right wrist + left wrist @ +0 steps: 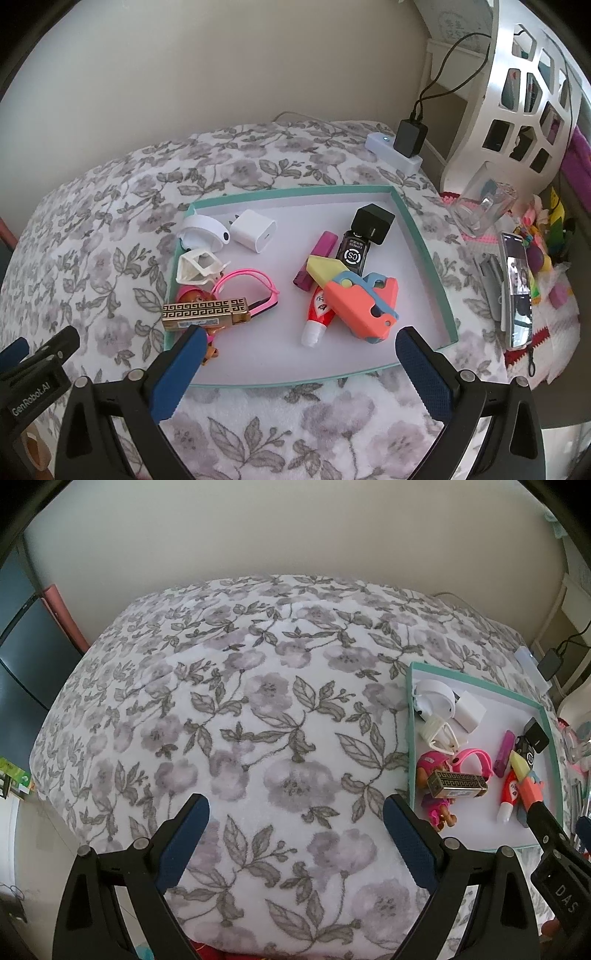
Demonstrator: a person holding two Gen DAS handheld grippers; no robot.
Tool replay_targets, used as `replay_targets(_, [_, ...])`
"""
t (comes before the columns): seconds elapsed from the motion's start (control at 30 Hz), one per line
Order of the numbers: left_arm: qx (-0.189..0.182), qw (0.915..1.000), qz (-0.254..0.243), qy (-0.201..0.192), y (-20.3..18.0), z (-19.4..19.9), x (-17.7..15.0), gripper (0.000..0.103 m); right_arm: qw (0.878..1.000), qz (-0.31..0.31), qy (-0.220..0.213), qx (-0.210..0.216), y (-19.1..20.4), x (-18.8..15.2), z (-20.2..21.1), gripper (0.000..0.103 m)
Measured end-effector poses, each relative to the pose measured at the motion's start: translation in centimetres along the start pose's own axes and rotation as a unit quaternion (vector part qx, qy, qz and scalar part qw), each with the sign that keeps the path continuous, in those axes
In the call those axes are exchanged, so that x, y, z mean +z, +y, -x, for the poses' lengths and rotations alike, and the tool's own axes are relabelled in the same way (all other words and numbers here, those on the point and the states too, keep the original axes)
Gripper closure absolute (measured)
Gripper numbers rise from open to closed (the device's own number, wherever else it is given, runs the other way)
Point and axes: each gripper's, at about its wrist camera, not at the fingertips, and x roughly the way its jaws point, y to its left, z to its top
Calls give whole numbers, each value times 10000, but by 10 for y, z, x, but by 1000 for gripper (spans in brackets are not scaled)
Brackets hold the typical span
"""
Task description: Organize rigid objects
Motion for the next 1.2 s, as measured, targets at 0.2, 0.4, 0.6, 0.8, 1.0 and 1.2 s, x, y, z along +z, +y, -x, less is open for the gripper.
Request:
replay_targets(0.2, [1,10000,-17,42,-1,-1,-1,8,10000,62,29,40,2,0,-2,0])
replay_targets(0.4, [38,10000,-42,21,-1,-1,-1,8,9999,72,52,80,3,0,-2,0])
replay_targets(0.6, [91,9999,-65,23,-2,-1,-1,8,9999,79,68,110,3,-1,-3,0])
replay_targets(0.8, [129,9999,-34,48,-1,-2,-1,8,9999,62,75,118,4,-1,-4,0])
replay_targets(1.0, [142,9999,-33,54,-2,-2,-1,8,9999,67,72,118,5,-2,-4,0])
replay_targets(1.2, [196,9998,11,84,0,-4,-1,8,9999,65,77,121,6,-2,-4,0])
